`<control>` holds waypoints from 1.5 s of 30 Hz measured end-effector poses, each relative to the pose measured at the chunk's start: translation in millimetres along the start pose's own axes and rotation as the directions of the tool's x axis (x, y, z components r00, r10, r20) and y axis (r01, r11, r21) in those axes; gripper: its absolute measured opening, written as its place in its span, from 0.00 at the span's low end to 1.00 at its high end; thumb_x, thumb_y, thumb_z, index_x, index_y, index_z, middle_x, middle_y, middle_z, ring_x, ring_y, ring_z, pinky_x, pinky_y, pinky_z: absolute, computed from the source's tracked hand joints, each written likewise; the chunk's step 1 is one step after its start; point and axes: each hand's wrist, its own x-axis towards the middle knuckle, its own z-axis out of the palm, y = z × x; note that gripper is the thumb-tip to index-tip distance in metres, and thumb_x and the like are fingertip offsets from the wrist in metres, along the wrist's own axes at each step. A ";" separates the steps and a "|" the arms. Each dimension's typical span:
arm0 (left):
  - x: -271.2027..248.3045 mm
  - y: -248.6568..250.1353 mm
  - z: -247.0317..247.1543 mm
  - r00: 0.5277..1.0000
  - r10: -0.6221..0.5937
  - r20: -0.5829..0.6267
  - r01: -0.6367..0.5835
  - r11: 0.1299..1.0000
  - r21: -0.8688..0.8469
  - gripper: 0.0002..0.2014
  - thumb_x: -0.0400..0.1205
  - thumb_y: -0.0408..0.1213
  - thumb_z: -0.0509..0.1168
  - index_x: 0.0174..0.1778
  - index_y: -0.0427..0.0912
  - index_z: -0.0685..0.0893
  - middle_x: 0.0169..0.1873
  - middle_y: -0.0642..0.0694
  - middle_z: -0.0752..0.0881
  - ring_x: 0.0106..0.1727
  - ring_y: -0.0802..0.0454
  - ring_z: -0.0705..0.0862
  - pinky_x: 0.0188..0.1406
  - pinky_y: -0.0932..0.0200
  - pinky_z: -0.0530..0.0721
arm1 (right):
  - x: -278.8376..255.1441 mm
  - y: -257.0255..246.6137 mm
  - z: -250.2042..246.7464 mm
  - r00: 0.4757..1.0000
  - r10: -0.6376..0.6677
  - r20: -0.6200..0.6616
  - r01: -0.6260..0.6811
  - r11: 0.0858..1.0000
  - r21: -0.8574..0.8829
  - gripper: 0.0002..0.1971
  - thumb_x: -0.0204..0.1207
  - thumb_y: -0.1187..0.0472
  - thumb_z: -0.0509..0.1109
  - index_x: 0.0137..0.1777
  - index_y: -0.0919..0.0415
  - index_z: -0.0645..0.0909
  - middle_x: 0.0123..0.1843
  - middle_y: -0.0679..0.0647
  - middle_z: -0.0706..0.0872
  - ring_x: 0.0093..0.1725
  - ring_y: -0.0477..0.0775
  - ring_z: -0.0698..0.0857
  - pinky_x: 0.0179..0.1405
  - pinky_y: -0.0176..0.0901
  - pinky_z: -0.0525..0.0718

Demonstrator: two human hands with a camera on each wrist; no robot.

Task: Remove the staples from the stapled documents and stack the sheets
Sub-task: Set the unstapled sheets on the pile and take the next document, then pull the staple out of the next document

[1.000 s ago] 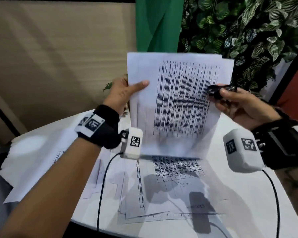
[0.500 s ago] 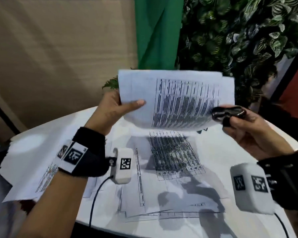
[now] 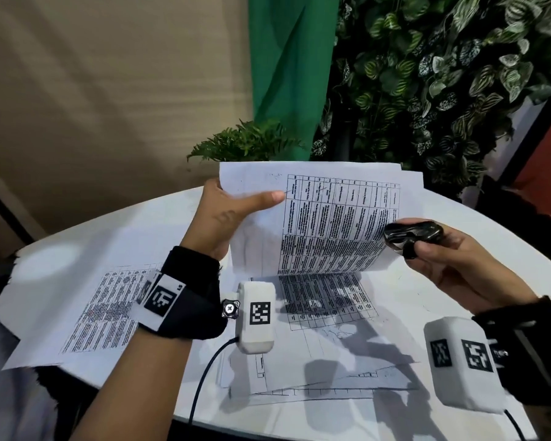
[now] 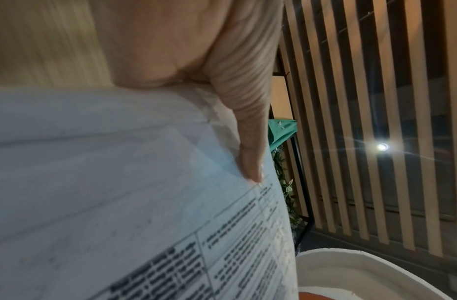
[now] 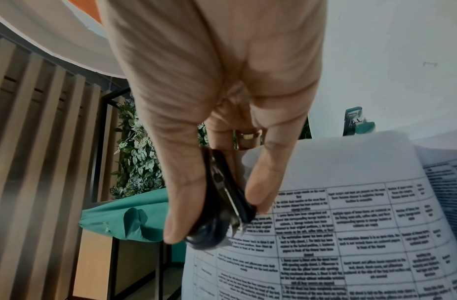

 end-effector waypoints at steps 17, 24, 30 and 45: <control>-5.0 5.2 11.8 0.997 0.075 -0.011 -0.074 0.997 0.034 0.11 0.71 0.21 0.73 0.50 0.29 0.87 0.44 0.42 0.91 0.45 0.50 0.89 0.48 0.56 0.86 | 33.1 0.4 117.2 0.571 -0.719 0.396 0.663 0.119 -0.739 0.23 0.59 0.68 0.81 0.57 0.68 0.85 0.55 0.59 0.86 0.54 0.58 0.85 0.56 0.46 0.82; -5.8 6.8 12.8 0.996 0.088 -0.028 -0.086 0.995 0.052 0.09 0.71 0.21 0.73 0.47 0.31 0.87 0.36 0.49 0.92 0.39 0.56 0.88 0.42 0.64 0.85 | 37.4 -4.0 123.4 0.548 -0.712 0.439 0.638 0.015 -0.770 0.21 0.58 0.71 0.80 0.54 0.68 0.86 0.53 0.60 0.87 0.51 0.63 0.86 0.49 0.54 0.85; -6.1 6.0 14.3 0.996 0.082 -0.036 -0.080 0.994 0.071 0.07 0.70 0.24 0.75 0.43 0.32 0.88 0.34 0.45 0.91 0.37 0.54 0.86 0.42 0.63 0.85 | 36.6 -5.5 122.8 0.558 -0.685 0.468 0.643 0.000 -0.766 0.19 0.59 0.73 0.77 0.53 0.69 0.86 0.52 0.60 0.87 0.50 0.65 0.85 0.46 0.57 0.86; -4.7 8.0 6.9 0.993 -0.042 0.112 0.043 0.999 -0.011 0.18 0.67 0.25 0.75 0.54 0.32 0.85 0.49 0.39 0.90 0.51 0.47 0.88 0.57 0.52 0.85 | 34.2 -17.5 121.5 0.632 -0.644 0.431 0.633 0.108 -0.767 0.13 0.61 0.67 0.78 0.47 0.66 0.85 0.45 0.56 0.87 0.44 0.60 0.85 0.38 0.57 0.86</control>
